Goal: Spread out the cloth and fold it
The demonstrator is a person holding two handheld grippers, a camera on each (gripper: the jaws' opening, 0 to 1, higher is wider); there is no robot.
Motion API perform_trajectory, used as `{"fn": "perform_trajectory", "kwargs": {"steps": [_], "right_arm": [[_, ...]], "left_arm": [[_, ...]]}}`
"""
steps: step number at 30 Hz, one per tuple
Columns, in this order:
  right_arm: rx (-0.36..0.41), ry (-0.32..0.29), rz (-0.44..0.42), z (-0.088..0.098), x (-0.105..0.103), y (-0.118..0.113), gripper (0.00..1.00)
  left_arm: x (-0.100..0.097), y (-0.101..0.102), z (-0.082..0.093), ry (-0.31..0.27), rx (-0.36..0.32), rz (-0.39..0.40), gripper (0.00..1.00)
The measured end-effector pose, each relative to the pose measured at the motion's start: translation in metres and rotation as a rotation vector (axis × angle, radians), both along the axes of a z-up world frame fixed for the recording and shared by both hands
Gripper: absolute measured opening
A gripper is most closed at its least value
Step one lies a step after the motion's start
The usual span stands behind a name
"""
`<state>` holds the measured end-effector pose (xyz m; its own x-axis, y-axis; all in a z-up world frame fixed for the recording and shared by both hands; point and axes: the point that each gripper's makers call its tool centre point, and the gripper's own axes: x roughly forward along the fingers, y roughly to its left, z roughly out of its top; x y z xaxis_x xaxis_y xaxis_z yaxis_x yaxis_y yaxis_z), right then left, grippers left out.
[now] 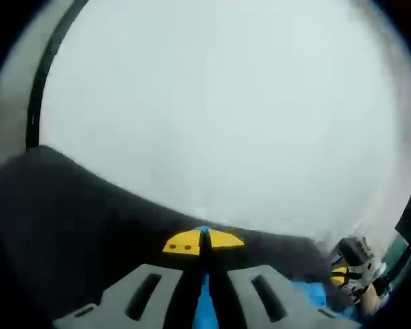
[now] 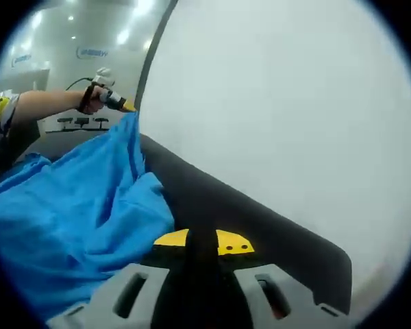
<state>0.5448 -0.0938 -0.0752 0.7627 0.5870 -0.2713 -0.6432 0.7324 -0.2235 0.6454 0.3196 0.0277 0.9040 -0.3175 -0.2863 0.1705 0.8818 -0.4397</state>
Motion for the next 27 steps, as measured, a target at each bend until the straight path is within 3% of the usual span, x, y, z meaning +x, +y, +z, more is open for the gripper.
{"fn": "perform_trajectory", "kwargs": {"steps": [2,4,5,8,10,12,14,15,18,19,24,27], "right_arm": [[-0.004,0.002,0.007,-0.003,-0.001,0.004,0.10],[-0.005,0.000,0.016,-0.003,-0.001,0.007,0.10],[-0.002,0.002,0.020,-0.004,-0.002,0.009,0.10],[-0.025,0.003,0.024,-0.006,-0.003,0.008,0.10],[-0.022,-0.004,0.022,-0.003,-0.002,0.007,0.10],[-0.004,-0.011,0.010,0.000,-0.001,0.004,0.10],[0.005,-0.014,0.001,0.002,0.000,0.002,0.10],[0.009,-0.014,-0.003,0.002,0.001,0.001,0.10],[0.015,-0.010,-0.009,0.003,0.001,0.001,0.10],[0.025,-0.002,-0.012,0.002,0.001,0.002,0.10],[0.071,0.047,0.025,-0.002,-0.003,0.023,0.17],[0.045,0.073,0.068,-0.011,-0.013,0.041,0.19]], "left_arm": [[0.002,0.006,0.007,-0.030,0.075,0.018,0.05],[0.003,0.007,0.014,-0.031,0.050,0.030,0.05],[0.002,0.010,0.020,-0.046,0.011,0.069,0.05],[0.012,0.026,0.031,-0.060,-0.020,0.155,0.05],[0.018,0.041,0.014,-0.043,0.049,0.243,0.06],[0.022,0.060,-0.027,0.029,0.196,0.325,0.08],[0.020,0.052,-0.067,0.110,0.200,0.263,0.17],[0.020,0.044,-0.075,0.092,0.094,0.234,0.20],[0.015,0.042,-0.074,0.033,-0.088,0.245,0.20],[0.010,0.040,-0.077,0.050,-0.100,0.231,0.20],[-0.039,-0.001,-0.109,0.140,0.103,-0.009,0.20],[-0.073,-0.020,-0.129,0.195,0.157,-0.114,0.20]]}}
